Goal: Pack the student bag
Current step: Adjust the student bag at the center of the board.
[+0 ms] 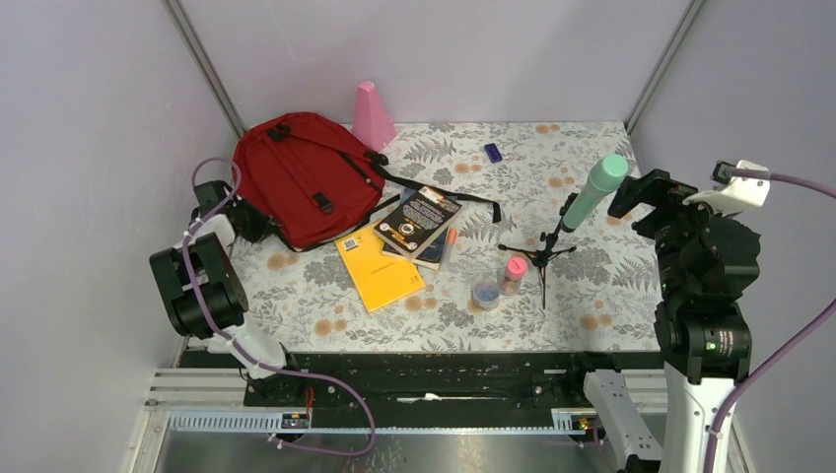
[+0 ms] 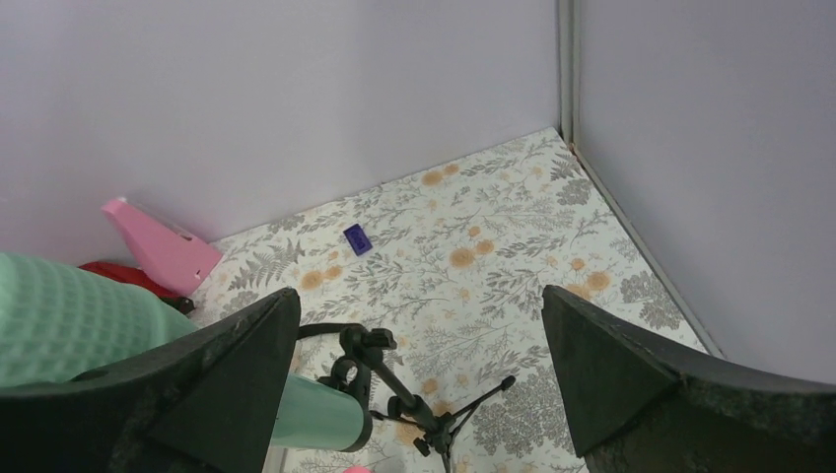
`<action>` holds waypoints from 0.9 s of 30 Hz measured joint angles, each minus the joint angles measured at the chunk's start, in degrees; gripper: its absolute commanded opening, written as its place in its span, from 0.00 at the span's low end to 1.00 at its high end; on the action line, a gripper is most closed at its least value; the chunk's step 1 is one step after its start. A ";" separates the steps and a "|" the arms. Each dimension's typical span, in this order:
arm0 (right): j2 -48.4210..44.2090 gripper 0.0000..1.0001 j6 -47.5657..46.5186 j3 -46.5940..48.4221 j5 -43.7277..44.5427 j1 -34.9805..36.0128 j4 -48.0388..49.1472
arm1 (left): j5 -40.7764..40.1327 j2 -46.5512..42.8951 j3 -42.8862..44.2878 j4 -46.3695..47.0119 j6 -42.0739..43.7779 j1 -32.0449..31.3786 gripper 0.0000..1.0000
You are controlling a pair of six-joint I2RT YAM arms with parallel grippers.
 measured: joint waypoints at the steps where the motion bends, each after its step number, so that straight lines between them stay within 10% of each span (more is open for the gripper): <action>1: 0.76 1.00 -0.20 1.11 -0.46 0.00 -0.59 | 0.02 -0.09 0.04 0.00 0.39 -0.57 0.00; 27: 23.71 1.00 2.05 42.01 -21.88 0.00 -13.46 | -10.05 -19.65 19.32 -5.92 18.75 -21.59 0.00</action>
